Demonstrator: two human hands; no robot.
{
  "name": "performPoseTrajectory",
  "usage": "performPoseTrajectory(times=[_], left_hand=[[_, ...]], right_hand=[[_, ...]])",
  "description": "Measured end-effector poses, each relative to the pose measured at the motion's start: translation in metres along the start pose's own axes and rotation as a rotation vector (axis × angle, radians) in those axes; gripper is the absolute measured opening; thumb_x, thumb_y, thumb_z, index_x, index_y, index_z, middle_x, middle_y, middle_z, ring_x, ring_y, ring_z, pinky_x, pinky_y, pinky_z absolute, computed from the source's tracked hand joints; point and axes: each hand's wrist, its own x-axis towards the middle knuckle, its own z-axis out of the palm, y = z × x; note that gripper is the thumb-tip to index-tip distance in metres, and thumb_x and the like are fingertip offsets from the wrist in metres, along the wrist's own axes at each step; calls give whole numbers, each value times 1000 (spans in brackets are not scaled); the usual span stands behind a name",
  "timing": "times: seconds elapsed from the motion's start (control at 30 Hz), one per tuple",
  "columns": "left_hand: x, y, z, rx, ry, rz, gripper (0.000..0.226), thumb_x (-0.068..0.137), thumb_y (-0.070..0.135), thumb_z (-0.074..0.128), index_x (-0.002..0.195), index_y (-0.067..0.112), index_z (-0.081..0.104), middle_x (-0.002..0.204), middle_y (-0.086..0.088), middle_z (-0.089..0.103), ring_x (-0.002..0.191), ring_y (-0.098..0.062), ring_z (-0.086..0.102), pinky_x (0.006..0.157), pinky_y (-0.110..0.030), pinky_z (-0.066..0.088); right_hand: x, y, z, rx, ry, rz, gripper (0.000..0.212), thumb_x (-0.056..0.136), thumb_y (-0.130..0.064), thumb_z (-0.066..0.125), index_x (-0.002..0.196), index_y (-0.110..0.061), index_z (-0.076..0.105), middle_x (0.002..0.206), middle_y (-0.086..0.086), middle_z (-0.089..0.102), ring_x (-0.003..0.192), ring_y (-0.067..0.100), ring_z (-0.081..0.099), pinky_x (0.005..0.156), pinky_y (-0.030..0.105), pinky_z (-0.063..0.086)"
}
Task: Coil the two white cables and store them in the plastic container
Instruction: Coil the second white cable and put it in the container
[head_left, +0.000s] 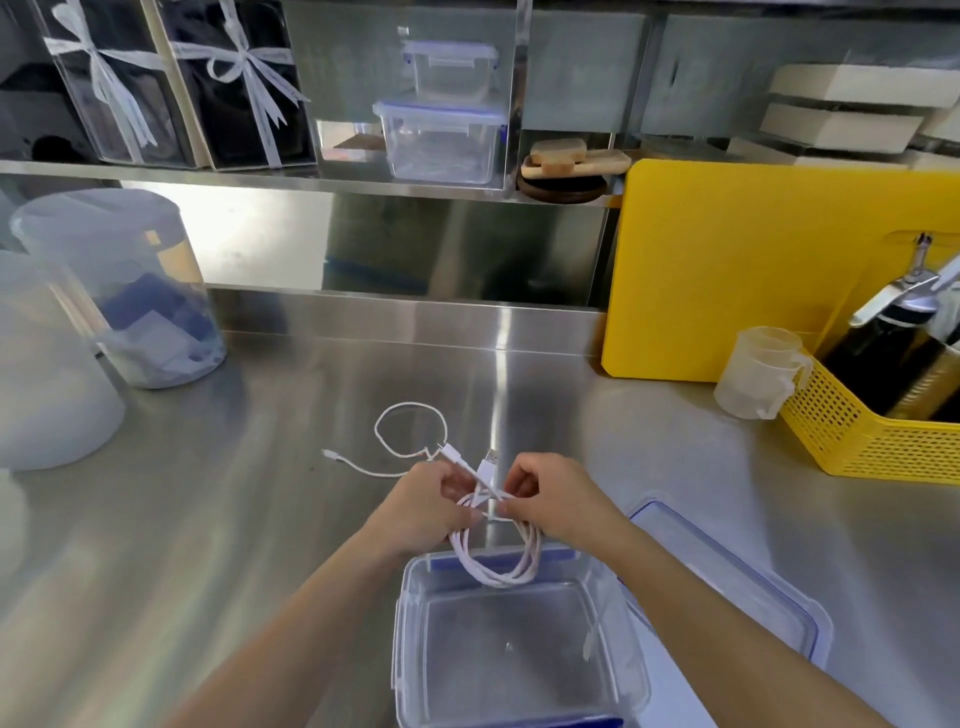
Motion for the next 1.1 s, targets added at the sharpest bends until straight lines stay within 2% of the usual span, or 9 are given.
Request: performPoseTrajectory(times=[0.17,0.37,0.43,0.57,0.67,0.77,0.87,1.0,1.1], left_hand=[[-23,-20,13,328,99,-48,18,71,17,73,79,18,57,74,4,59,77,-21,59,70,-30,45],[-45,-39,31,252,288,-122,56,75,16,70,109,21,25,85,-4,67,81,-28,63,67,-33,43],[-48,-45,38,404,299,-38,61,79,11,62,122,26,21,93,-5,69,84,-29,64,69,-34,47],[-52,-49,52,781,222,59,37,87,8,49,121,16,38,119,-3,59,106,-23,57,76,-31,47],[-53,-49,57,984,228,118,40,88,9,47,127,14,38,123,-6,56,113,-24,52,86,-32,46],[-56,-52,59,1085,270,208,52,52,12,81,101,11,65,85,-9,69,77,-24,64,66,-31,53],[-55,-62,64,1157,247,218,50,29,7,84,77,13,72,65,-7,67,58,-23,63,54,-30,53],[-51,-72,67,1199,149,220,54,29,16,87,81,15,72,66,-3,68,57,-20,65,55,-30,55],[-52,-66,66,1173,56,193,46,63,19,77,107,13,63,94,-4,69,76,-22,70,67,-30,55]], right_hand=[[-17,10,28,-14,-66,44,15,72,-16,73,68,-17,59,64,1,61,61,17,56,62,34,52],[-27,19,53,5,-87,99,18,72,-18,75,68,-16,58,59,-5,55,56,13,53,57,28,48],[-28,20,57,12,-98,107,16,73,-20,75,72,-14,59,58,-6,54,55,11,51,54,25,43],[-29,23,64,-26,-116,120,17,75,-21,73,71,-18,56,63,-5,55,61,15,52,60,28,43],[-28,27,70,-34,-122,129,26,76,-18,72,65,-23,48,61,-7,52,62,16,51,60,28,43],[-30,30,77,-45,-133,125,18,77,-19,70,74,-19,53,64,-7,52,65,15,51,58,24,40],[-31,35,84,-106,-105,112,12,80,-22,67,80,-17,56,76,-1,59,74,18,56,68,30,47],[-33,42,91,-159,-111,127,12,88,-23,58,97,-15,59,95,7,68,86,22,63,83,35,53],[-35,47,93,-180,-125,140,14,91,-24,54,101,-16,60,100,7,68,88,21,63,82,30,50]])
